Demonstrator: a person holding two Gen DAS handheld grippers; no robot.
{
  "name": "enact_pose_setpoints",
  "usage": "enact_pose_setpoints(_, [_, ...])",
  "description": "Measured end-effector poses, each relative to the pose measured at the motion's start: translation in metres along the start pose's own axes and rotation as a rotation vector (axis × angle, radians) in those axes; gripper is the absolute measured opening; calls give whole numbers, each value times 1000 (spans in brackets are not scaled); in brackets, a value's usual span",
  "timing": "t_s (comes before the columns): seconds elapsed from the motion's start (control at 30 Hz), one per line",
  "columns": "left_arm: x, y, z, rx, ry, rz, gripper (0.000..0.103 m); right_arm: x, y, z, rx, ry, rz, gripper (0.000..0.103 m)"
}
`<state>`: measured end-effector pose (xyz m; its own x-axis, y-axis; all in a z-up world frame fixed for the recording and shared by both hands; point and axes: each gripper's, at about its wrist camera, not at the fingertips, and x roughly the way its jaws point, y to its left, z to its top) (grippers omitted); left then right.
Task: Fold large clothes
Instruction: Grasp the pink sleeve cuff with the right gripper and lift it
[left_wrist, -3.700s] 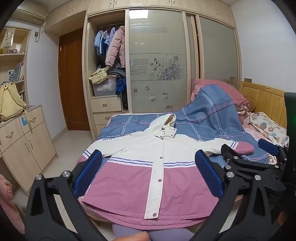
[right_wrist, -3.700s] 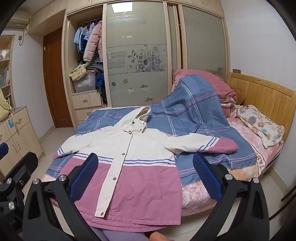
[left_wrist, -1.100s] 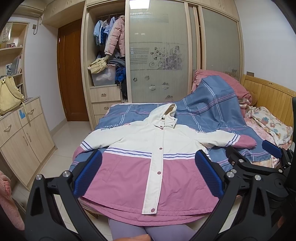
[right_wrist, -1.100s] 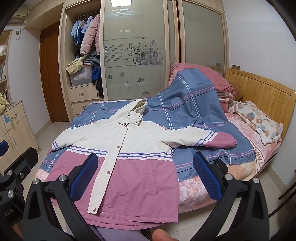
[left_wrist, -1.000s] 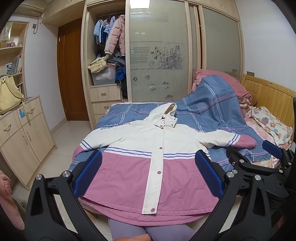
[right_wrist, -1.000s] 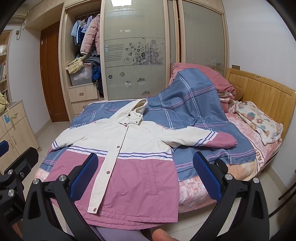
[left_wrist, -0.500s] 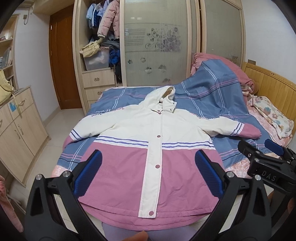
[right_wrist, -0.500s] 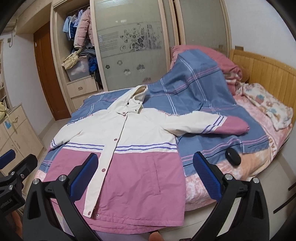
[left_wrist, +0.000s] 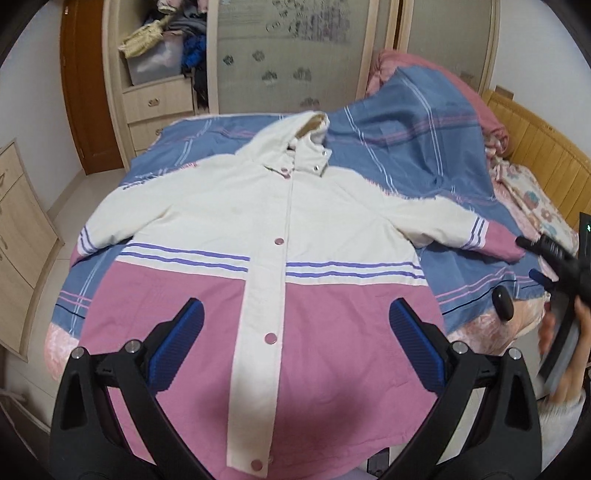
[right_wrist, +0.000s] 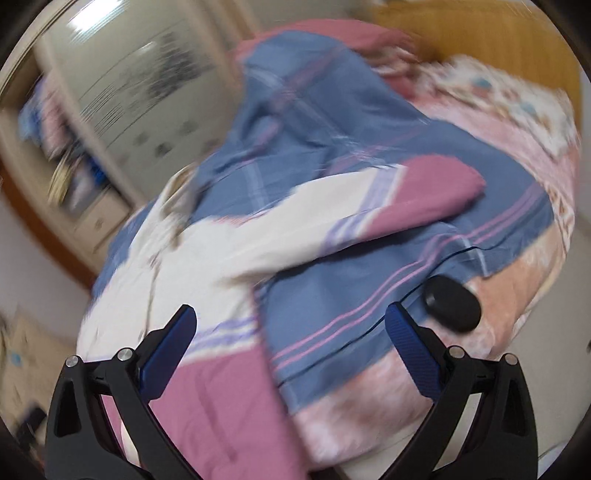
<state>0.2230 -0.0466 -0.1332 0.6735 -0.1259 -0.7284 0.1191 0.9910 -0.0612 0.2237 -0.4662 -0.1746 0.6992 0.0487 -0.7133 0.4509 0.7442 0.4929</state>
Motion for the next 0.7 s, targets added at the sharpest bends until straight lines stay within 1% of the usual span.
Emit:
enact_pose_setpoints(0.07, [20, -9, 6, 9, 33, -14, 101, 37, -47, 36, 141, 55, 20, 102])
enact_pose_setpoints(0.1, [29, -12, 8, 12, 45, -23, 101, 54, -69, 51, 213, 58, 25, 102])
enact_pose_setpoints(0.13, [39, -16, 10, 18, 61, -31, 101, 70, -88, 63, 272, 53, 61, 102])
enact_pose_setpoints(0.2, [52, -22, 13, 29, 78, -42, 101, 98, -114, 80, 351, 67, 116, 102])
enact_pose_setpoints(0.27, [64, -23, 15, 30, 95, -54, 101, 120, -135, 90, 418, 77, 142, 102])
enact_pose_setpoints(0.33, [73, -20, 16, 22, 115, -76, 101, 131, -149, 97, 466, 60, 156, 80])
enact_pose_setpoints(0.37, [75, -19, 15, 14, 121, -81, 101, 135, -154, 99, 486, 68, 130, 57])
enact_pose_setpoints(0.4, [78, -15, 15, 3, 126, -86, 101, 138, -158, 101, 503, 77, 117, 31])
enact_pose_setpoints(0.43, [80, -11, 15, -6, 129, -88, 101, 137, -161, 103, 524, 66, 132, 24])
enact_pose_setpoints(0.47, [82, -6, 15, -19, 129, -88, 101, 132, -160, 103, 531, 38, 143, 17])
enact_pose_setpoints(0.5, [84, -1, 15, -31, 126, -84, 101, 122, -152, 106, 503, -5, 131, 13])
enact_pose_setpoints(0.53, [85, 6, 16, -43, 118, -70, 101, 115, -143, 110, 461, -47, 111, 12])
enact_pose_setpoints(0.57, [85, 11, 16, -50, 109, -54, 101, 100, -123, 112, 392, -112, 82, 11])
enact_pose_setpoints(0.6, [83, 19, 18, -65, 88, -29, 101, 85, -97, 114, 322, -166, 72, 11])
enact_pose_setpoints(0.63, [80, 27, 20, -81, 63, -9, 101, 78, -77, 116, 276, -194, 92, 11])
enact_pose_setpoints(0.67, [76, 36, 23, -101, 31, 6, 101, 65, -38, 116, 198, -213, 165, 11])
enact_pose_setpoints(0.7, [71, 43, 25, -118, 0, 17, 101, 58, -11, 114, 148, -214, 223, 11])
